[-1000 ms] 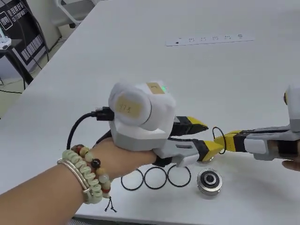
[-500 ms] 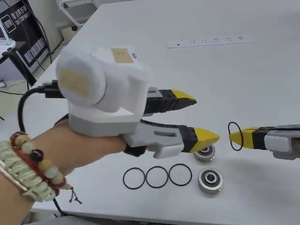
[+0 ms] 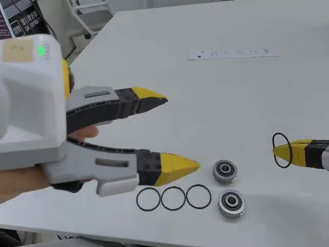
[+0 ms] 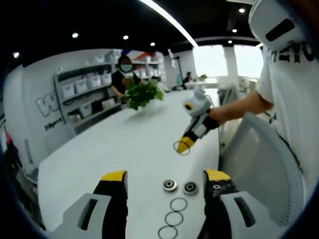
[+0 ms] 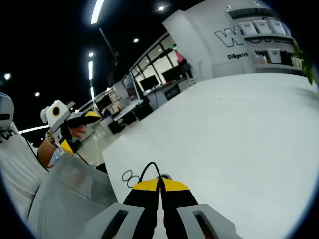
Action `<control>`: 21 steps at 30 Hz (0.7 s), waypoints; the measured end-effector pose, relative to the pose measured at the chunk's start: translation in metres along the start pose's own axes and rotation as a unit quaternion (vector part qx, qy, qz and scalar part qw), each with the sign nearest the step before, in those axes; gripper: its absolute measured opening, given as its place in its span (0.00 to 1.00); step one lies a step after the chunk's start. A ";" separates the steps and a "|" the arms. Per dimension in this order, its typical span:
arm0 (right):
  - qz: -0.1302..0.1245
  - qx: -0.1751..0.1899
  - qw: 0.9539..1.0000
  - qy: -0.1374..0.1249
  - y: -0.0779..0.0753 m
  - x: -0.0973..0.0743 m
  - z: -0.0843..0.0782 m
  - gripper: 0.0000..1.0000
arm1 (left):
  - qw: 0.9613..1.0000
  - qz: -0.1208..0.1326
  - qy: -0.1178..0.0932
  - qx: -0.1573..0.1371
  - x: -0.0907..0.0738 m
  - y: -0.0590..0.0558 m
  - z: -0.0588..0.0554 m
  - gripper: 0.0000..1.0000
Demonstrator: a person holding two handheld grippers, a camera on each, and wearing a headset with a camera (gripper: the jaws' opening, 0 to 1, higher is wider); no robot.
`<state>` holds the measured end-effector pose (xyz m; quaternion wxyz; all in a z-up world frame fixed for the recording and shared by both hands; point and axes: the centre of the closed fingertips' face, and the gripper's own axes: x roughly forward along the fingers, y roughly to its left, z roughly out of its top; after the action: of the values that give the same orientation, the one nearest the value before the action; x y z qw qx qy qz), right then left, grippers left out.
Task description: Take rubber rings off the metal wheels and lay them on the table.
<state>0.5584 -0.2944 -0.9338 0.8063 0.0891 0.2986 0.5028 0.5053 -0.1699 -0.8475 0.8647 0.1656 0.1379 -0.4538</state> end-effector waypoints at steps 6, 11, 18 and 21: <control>0.005 -0.016 1.000 -0.005 0.009 -0.006 0.012 0.00 | 0.999 0.040 0.003 -0.027 -0.028 0.010 -0.016 0.65; 0.008 -0.039 0.999 -0.005 0.014 -0.010 0.024 0.00 | 0.995 0.079 0.011 -0.052 -0.046 0.018 -0.034 0.69; 0.012 -0.080 0.997 0.006 0.023 -0.007 0.037 0.00 | 0.993 0.091 0.023 -0.078 -0.054 0.007 -0.053 0.73; 0.015 -0.096 0.995 0.012 0.026 -0.004 0.042 0.00 | 0.991 0.094 0.027 -0.089 -0.056 0.003 -0.060 0.73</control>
<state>0.5612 -0.2786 -0.8874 0.8002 0.0097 0.2571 0.5418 0.4718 -0.1022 -0.8796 0.9106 0.1122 0.1849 -0.3521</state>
